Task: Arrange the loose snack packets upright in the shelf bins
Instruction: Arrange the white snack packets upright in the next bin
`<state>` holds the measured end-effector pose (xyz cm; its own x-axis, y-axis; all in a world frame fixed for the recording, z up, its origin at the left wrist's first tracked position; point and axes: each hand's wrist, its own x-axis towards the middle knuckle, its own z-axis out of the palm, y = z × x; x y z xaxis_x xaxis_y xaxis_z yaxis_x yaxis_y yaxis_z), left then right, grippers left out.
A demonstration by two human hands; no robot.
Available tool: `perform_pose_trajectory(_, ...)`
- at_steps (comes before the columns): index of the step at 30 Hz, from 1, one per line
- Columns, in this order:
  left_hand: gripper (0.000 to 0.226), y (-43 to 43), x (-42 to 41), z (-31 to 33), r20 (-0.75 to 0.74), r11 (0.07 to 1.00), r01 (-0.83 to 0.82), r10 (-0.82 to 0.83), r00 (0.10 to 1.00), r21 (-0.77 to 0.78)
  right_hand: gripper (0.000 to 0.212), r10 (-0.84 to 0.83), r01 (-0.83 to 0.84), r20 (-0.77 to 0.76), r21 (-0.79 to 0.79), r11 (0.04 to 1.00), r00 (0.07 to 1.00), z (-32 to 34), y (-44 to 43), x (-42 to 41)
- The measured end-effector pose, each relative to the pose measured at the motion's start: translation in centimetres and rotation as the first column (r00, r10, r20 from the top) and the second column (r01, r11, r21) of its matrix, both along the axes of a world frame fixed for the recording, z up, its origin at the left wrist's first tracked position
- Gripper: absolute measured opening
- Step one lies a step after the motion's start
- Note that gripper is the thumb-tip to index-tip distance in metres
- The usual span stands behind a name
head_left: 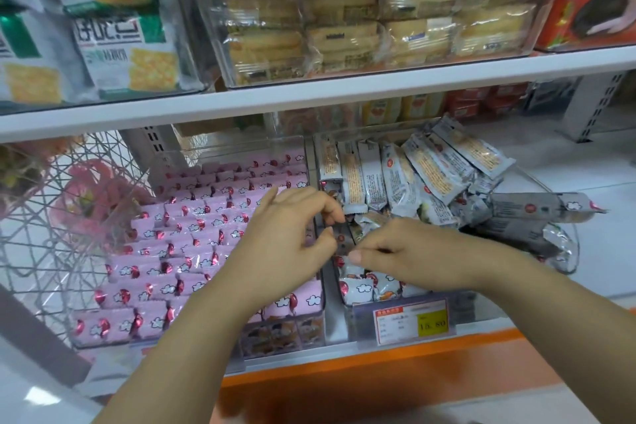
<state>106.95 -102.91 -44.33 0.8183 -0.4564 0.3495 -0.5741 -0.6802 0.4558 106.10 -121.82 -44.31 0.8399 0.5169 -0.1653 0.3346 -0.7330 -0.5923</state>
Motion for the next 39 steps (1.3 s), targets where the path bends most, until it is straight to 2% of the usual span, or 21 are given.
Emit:
perform_pose_trajectory(2,0.016,0.5,0.1,0.0,-0.004,1.000,-0.018,0.018,1.000,-0.011,0.036,0.040,-0.040,0.008,-0.053,0.998,0.999,-0.5,0.5,-0.6)
perform_pose_trajectory(4,0.020,0.7,0.0,0.1,-0.021,0.999,-0.037,0.037,0.999,-0.014,0.048,0.042,-0.038,0.081,-0.056,0.998,0.996,-0.7,0.8,-1.3)
perform_pose_trajectory(6,0.019,0.7,-0.1,0.3,-0.027,0.999,-0.047,0.047,0.999,0.004,0.056,-0.007,0.005,0.148,0.012,1.000,0.989,0.0,0.3,-1.7)
perform_pose_trajectory(10,0.026,0.5,-0.3,0.4,-0.038,0.998,-0.049,0.050,0.998,0.035,0.036,-0.197,0.163,0.264,0.145,0.976,0.944,2.0,-2.2,-2.3)
perform_pose_trajectory(12,0.028,0.1,-0.3,0.6,-0.030,0.997,-0.035,0.037,0.999,0.062,0.028,-0.317,0.255,0.273,0.239,0.937,0.908,2.2,-3.5,-2.5)
perform_pose_trajectory(16,0.026,-2.1,-0.3,1.3,-0.061,0.996,0.035,-0.030,0.998,0.084,0.025,-0.442,0.344,0.292,0.331,0.879,0.848,1.6,-5.6,-3.3)
perform_pose_trajectory(19,0.027,-4.0,0.0,1.5,-0.133,0.973,0.102,-0.075,0.988,0.208,0.024,-0.487,0.370,0.319,0.362,0.856,0.813,1.3,-6.5,-3.8)
perform_pose_trajectory(22,0.039,-5.8,0.4,1.5,-0.174,0.891,0.157,-0.090,0.981,0.425,0.024,-0.489,0.376,0.358,0.343,0.861,0.795,0.8,-7.2,-4.0)
perform_pose_trajectory(27,0.058,-7.6,1.3,1.3,-0.065,0.759,0.104,-0.081,0.995,0.643,0.026,-0.401,0.337,0.417,0.221,0.915,0.816,0.0,-7.3,-3.7)
perform_pose_trajectory(30,0.047,-8.4,1.5,0.9,0.007,0.757,0.064,-0.090,0.996,0.650,0.027,-0.380,0.322,0.421,0.203,0.925,0.824,0.0,-7.4,-3.7)
perform_pose_trajectory(36,0.021,-8.0,1.6,0.7,0.006,0.782,0.113,-0.147,0.989,0.613,0.027,-0.397,0.317,0.385,0.255,0.913,0.833,-0.2,-7.7,-3.5)
perform_pose_trajectory(39,0.026,-8.0,1.6,0.7,-0.020,0.754,0.155,-0.185,0.983,0.638,0.026,-0.399,0.315,0.393,0.260,0.913,0.829,-0.2,-7.6,-3.5)
